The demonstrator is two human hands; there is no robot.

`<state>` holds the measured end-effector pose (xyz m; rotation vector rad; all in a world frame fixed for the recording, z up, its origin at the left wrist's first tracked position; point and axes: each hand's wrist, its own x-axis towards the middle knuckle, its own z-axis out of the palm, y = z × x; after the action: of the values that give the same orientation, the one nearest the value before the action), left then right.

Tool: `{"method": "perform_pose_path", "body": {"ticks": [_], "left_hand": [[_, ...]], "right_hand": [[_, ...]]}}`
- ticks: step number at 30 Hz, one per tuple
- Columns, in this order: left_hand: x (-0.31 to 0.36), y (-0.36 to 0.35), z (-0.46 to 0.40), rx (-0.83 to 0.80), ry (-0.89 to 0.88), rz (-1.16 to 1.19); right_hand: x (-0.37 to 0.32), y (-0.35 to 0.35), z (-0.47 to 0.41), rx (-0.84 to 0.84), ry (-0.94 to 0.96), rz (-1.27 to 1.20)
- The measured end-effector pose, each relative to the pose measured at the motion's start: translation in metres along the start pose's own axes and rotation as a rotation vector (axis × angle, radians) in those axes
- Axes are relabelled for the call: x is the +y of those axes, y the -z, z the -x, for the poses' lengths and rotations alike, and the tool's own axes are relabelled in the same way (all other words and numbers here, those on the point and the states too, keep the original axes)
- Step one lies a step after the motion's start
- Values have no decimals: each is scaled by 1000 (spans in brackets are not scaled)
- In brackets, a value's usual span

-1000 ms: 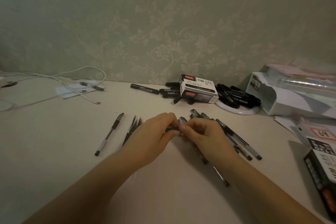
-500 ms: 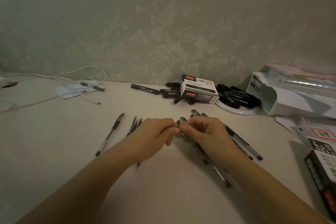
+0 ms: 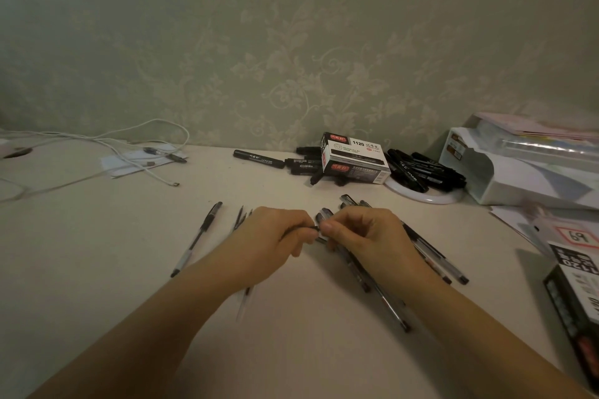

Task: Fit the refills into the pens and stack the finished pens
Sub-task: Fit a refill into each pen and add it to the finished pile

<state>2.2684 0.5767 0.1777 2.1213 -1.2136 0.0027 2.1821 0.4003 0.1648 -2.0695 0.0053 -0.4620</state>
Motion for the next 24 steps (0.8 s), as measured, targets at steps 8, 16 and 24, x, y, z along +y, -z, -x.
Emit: {"method": "perform_pose_path", "body": {"ticks": [8, 16, 24], "left_hand": [[3, 7, -1, -31, -110, -263], [14, -3, -1, -7, -77, -477], [6, 2, 1, -78, 43, -55]], "right_hand": [[-6, 11, -3, -151, 96, 310], [-16, 14, -6, -188, 276, 580], [-22, 14, -1, -191, 498, 770]]}}
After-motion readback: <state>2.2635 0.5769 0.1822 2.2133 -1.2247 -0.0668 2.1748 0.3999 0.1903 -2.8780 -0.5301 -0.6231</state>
